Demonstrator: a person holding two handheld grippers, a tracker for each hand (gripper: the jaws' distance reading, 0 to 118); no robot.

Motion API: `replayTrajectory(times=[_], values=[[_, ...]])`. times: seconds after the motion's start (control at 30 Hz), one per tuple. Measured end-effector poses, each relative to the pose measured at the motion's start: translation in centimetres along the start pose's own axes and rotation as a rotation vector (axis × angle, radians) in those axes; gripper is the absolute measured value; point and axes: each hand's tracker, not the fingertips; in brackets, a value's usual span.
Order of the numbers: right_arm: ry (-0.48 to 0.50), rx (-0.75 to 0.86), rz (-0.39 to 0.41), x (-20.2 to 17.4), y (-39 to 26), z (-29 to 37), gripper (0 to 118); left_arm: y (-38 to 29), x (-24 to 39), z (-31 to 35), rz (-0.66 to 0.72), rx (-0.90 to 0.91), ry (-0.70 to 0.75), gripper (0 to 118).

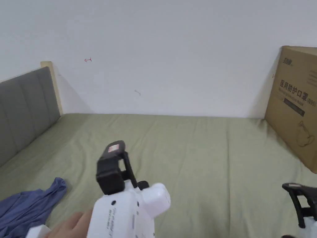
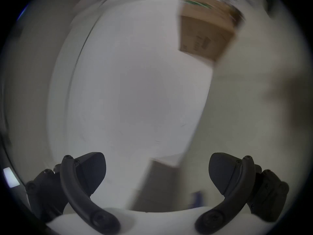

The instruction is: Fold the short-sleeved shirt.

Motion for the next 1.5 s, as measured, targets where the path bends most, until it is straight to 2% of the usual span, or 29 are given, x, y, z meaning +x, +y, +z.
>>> replayTrajectory(times=[0.03, 0.07, 0.13, 0.17, 0.2, 0.23, 0.27, 0.33, 0.4, 0.53, 0.63, 0.77, 0.87, 0.93, 1.13, 1.23, 1.27, 1.3, 1.33, 1.37, 1.4, 1.43, 1.47, 1.5], values=[[0.011, 0.063, 0.199, -1.3, 0.0, 0.4, 118, 0.1, -1.1, -0.2, 0.187, -0.027, -0.046, 118], [0.034, 0.137, 0.468, -2.9, -0.5, 1.0, 118, -0.1, -2.9, -0.5, 0.422, -0.034, -0.104, 118], [0.101, 0.328, 1.080, -5.5, -3.5, 2.0, 118, -1.8, -4.7, -0.6, 0.890, -0.006, -0.143, 118], [0.151, 0.432, 1.338, -5.7, -5.0, 2.6, 118, -2.6, -5.0, -0.5, 1.045, 0.003, -0.135, 118], [0.186, 0.566, 1.550, -5.0, -6.4, 2.9, 118, -3.9, -5.2, -0.4, 1.150, 0.084, -0.127, 118], [0.171, 0.626, 1.613, -4.9, -7.0, 3.0, 118, -4.4, -5.2, -0.1, 1.183, 0.111, -0.081, 118], [0.162, 0.626, 1.615, -5.2, -7.6, 2.9, 118, -4.3, -4.9, 0.3, 1.119, 0.101, 0.007, 118], [0.171, 0.488, 1.396, -5.6, -7.6, 3.1, 118, -3.9, -4.3, 0.2, 0.981, 0.075, 0.087, 118], [0.149, 0.437, 1.296, -5.6, -7.0, 2.7, 118, -3.8, -4.2, -0.1, 0.920, 0.072, 0.046, 118], [0.139, 0.442, 1.312, -4.8, -7.2, 2.4, 118, -3.2, -3.9, -0.2, 0.898, 0.071, -0.016, 118], [0.152, 0.470, 1.380, -4.7, -7.8, 2.6, 118, -2.9, -3.6, 0.0, 0.911, 0.081, -0.036, 118], [0.169, 0.464, 1.370, -4.8, -7.7, 3.1, 118, -2.7, -3.6, -0.1, 0.931, 0.075, -0.082, 118], [0.119, 0.475, 1.372, -5.0, -7.7, 3.3, 118, -2.5, -3.3, 0.0, 0.937, 0.062, -0.057, 118], [0.123, 0.495, 1.355, -4.9, -7.6, 3.4, 118, -2.5, -3.5, 0.0, 0.959, 0.066, -0.077, 118], [0.104, 0.422, 1.311, -5.4, -6.8, 3.7, 118, -2.4, -3.6, 0.0, 0.961, 0.056, -0.078, 118], [0.108, 0.419, 1.319, -5.3, -6.8, 3.9, 118, -2.3, -3.6, 0.0, 0.957, 0.051, -0.076, 118], [0.118, 0.415, 1.327, -5.2, -6.7, 4.0, 118, -2.3, -3.6, 0.0, 0.957, 0.051, -0.075, 116], [0.122, 0.414, 1.334, -5.1, -6.7, 4.1, 115, -2.3, -3.6, 0.1, 0.954, 0.046, -0.077, 107], [0.120, 0.415, 1.336, -5.2, -6.9, 4.2, 91, -2.2, -3.5, 0.2, 0.947, 0.043, -0.073, 65], [0.120, 0.416, 1.332, -5.2, -6.8, 4.4, 30, -2.3, -3.5, 0.4, 0.943, 0.047, -0.073, 15], [0.133, 0.416, 1.321, -5.1, -6.7, 4.6, 0, -2.3, -3.5, 0.6, 0.934, 0.054, -0.068, 0], [0.141, 0.410, 1.314, -5.2, -6.7, 4.4, 0, -2.3, -3.4, 0.5, 0.919, 0.046, -0.056, 0], [0.030, 0.481, 1.328, -5.6, -6.4, 4.9, 0, -2.3, -3.2, 0.5, 0.895, 0.017, -0.031, 0], [0.102, 0.435, 1.283, -5.7, -6.2, 5.1, 0, -2.3, -3.2, 0.6, 0.909, 0.033, -0.043, 0]])
